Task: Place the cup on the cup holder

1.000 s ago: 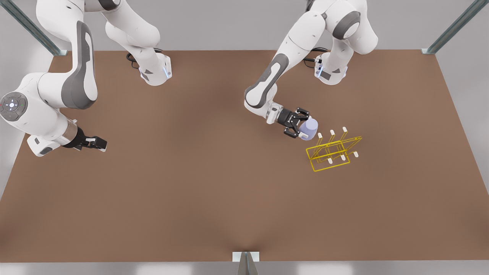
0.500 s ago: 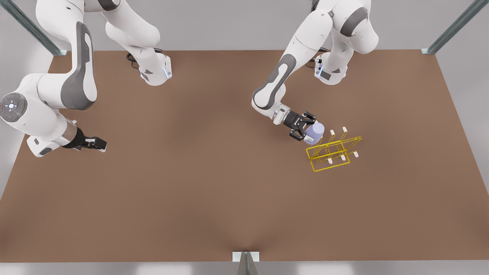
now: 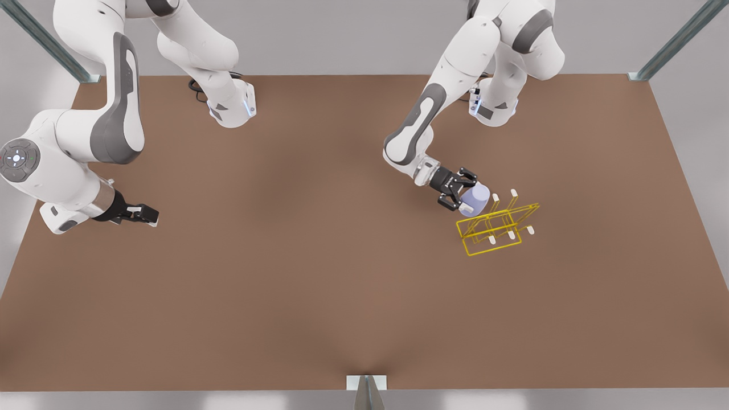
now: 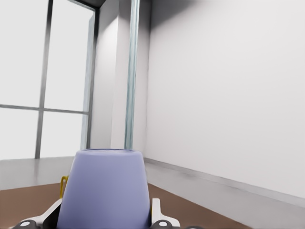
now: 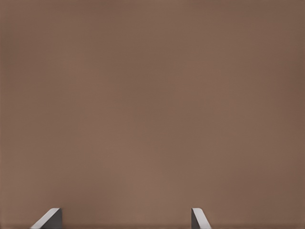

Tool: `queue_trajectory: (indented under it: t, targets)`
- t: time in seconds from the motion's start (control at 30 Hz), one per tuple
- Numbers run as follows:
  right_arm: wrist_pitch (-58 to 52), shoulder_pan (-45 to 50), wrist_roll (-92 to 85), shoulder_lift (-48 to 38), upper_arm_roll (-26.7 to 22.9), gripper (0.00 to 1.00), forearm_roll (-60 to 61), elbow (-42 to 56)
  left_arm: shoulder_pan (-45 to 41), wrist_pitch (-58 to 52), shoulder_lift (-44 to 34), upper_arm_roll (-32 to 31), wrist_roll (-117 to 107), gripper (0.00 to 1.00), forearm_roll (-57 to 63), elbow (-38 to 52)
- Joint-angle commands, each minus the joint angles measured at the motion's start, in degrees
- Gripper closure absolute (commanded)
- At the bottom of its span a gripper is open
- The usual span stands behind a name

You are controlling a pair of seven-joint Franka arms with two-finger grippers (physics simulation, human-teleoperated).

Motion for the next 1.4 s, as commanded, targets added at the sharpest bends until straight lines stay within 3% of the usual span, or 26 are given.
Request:
queue_trajectory:
  t: [0.0, 1.07, 1.1, 1.37]
  targets:
    - [-0.08, -0.04, -0.22, -0.06, -0.06, 0.00, 0.04, 0.00, 0.14, 0.61, 0.16, 0.01, -3.70, 0.22, 0.31, 0.01]
    - [-0.61, -0.13, -0.31, 0.03, -0.24, 0.00, 0.04, 0.09, 2.96, 4.03, -2.83, 0.01, -5.19, 0.22, 2.68, -3.25]
    - [-0.61, -0.04, -0.31, 0.03, -0.24, 0.00, 0.04, 0.09, 2.96, 4.03, -2.74, 0.01, -5.19, 0.02, 2.77, -3.33]
    - [-0.61, -0.13, -0.48, 0.12, -0.24, 0.00, 0.04, 0.00, 3.48, 3.95, -4.06, 0.01, -4.49, 0.00, 3.04, -3.33]
